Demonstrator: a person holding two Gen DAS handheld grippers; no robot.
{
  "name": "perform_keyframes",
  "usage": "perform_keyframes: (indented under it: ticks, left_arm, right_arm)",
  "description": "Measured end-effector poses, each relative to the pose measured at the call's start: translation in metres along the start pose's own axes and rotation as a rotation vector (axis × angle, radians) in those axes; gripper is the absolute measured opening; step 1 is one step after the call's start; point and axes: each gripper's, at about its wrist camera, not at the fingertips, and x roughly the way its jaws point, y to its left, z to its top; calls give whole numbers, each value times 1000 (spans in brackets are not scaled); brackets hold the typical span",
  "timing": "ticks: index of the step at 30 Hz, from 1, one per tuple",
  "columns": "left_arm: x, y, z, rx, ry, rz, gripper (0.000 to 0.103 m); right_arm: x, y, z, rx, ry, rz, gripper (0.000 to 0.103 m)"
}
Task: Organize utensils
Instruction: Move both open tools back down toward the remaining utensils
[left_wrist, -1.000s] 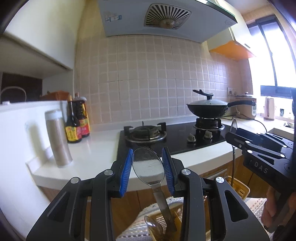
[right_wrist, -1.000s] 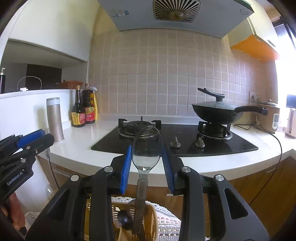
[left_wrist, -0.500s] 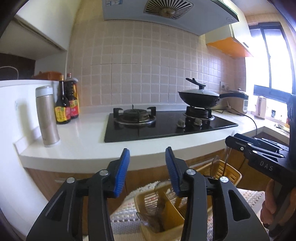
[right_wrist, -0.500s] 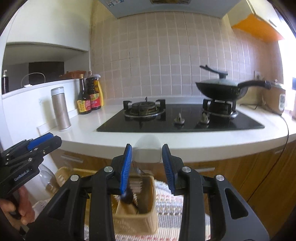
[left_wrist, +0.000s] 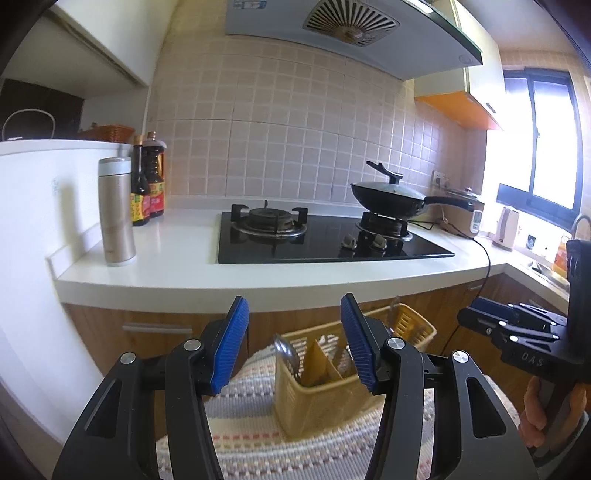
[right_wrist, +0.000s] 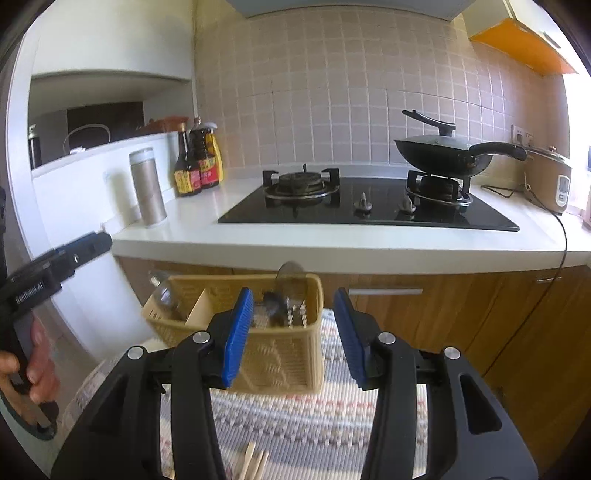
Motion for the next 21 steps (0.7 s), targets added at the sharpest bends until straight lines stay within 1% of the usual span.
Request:
perform_keyframes:
  ticks: [3, 6, 8, 10, 12, 15, 17, 19, 21]
  left_arm:
    - [-16, -2, 0, 16, 12, 3, 50]
    - [-28, -4, -5, 27, 29, 16, 51]
    - [-31, -3, -12, 26, 70, 13, 51]
    - [-31, 1, -22, 17, 119, 7, 51]
    - [-29, 5, -33, 8, 170, 7, 51]
    - [-17, 15, -55, -17, 287, 3, 51]
    - [-10, 21, -67, -35, 349, -2, 51]
    - [-1, 26, -83, -62, 425, -17, 51]
    - [6, 29, -96, -75, 480, -19, 49]
  right_arm:
    - [-9, 12, -7, -21, 50, 13, 42]
    - [-10, 25, -18, -49, 123, 25, 42]
    - [-7, 34, -27, -68, 188, 48, 42]
    - [-2, 44, -39, -94, 258, 65, 42]
    - [3, 53, -49, -123, 309, 61, 42]
    - [10, 63, -64, -155, 376, 77, 42]
    - [18, 68, -74, -166, 431, 88, 42]
    - [26, 71, -83, -173, 479, 100, 42]
    - [37, 74, -92, -174, 534, 134, 42]
